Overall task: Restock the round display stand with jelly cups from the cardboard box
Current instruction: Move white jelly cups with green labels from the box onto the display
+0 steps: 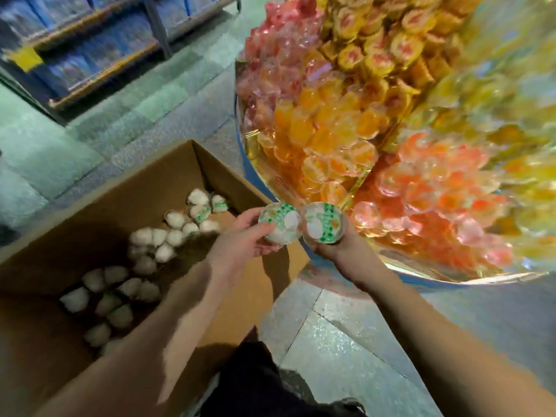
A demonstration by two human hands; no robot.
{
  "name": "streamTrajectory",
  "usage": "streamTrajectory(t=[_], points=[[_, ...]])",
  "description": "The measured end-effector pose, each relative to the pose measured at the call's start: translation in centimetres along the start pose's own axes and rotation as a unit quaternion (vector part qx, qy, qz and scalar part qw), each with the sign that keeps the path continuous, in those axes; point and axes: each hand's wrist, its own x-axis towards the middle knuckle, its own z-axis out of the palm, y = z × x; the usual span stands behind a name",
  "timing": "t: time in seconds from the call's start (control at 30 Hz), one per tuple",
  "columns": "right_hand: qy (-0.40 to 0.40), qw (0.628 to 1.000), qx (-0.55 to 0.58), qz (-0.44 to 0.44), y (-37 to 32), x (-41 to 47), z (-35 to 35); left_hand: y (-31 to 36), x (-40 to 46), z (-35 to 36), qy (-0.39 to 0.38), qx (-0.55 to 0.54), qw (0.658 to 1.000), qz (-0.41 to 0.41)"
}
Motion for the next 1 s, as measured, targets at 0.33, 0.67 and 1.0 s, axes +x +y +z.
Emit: streamTrajectory(t=[0.33,0.67,1.0], points=[[0.134,0.989,0.066,0.014,10.3,-16.7,-20.8,-4.0,-6.4,25.9,-0.138,0.079,0.987,0.027],[0.256,0.923,0.281,0.058,18.6,-27.3,-34.5,-7.8,-9.7,46.1,-0.260,0.151,0.953,0.036],[0.314,0.897,0.301,0.078,25.5,-26.2,-47.6,-10.3,-5.1,61.2,-0.291,0.125,0.948,-0.016]])
